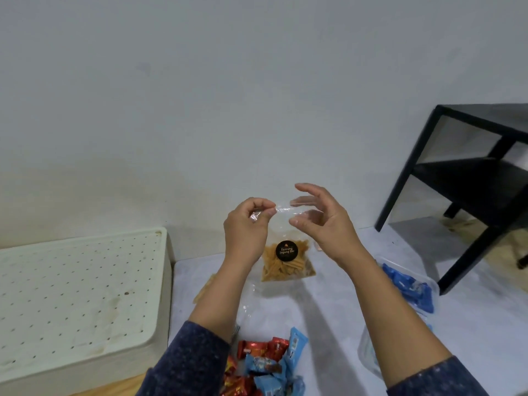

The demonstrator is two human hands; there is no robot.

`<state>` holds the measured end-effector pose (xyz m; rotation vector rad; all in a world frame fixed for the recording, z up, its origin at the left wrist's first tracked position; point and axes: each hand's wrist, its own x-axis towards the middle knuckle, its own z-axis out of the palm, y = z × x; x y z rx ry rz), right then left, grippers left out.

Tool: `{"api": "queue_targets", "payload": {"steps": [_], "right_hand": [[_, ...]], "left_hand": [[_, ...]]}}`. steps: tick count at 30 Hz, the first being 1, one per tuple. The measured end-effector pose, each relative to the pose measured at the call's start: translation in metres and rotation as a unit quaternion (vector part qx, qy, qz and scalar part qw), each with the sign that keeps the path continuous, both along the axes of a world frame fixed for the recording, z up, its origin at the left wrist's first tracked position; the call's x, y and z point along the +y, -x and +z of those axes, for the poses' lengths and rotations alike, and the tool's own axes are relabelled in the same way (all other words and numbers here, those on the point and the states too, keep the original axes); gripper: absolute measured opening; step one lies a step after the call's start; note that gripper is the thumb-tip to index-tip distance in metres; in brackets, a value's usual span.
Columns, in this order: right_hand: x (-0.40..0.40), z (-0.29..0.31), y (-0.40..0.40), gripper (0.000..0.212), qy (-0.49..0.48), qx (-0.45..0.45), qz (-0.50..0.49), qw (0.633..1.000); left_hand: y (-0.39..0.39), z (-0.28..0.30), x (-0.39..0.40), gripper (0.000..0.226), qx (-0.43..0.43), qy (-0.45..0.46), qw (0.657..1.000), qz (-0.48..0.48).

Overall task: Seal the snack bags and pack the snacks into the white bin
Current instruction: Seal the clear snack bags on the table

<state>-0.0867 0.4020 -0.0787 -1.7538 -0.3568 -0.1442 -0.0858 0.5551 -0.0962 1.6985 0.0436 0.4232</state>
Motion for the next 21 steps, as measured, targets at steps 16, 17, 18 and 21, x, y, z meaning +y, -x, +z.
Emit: {"api": "queue_targets", "payload": {"steps": [16,17,18,21], "right_hand": [[-0.045,-0.104,-0.116,0.028,0.103,0.149,-0.037,0.983],[-0.048,-0.112,-0.127,0.027,0.106,0.157,-0.036,0.981],[-0.05,-0.12,-0.138,0.027,0.111,0.164,-0.035,0.98],[-0.06,-0.142,-0.169,0.026,0.138,0.163,-0.031,0.976]], "left_hand": [[-0.086,-0.094,-0.04,0.029,0.141,-0.128,0.98,-0.059],[-0.096,-0.101,-0.044,0.031,0.149,-0.134,0.979,-0.043],[-0.107,-0.109,-0.048,0.031,0.15,-0.143,0.978,-0.029],[-0.136,-0.133,-0.063,0.027,0.149,-0.193,0.97,-0.009]]}}
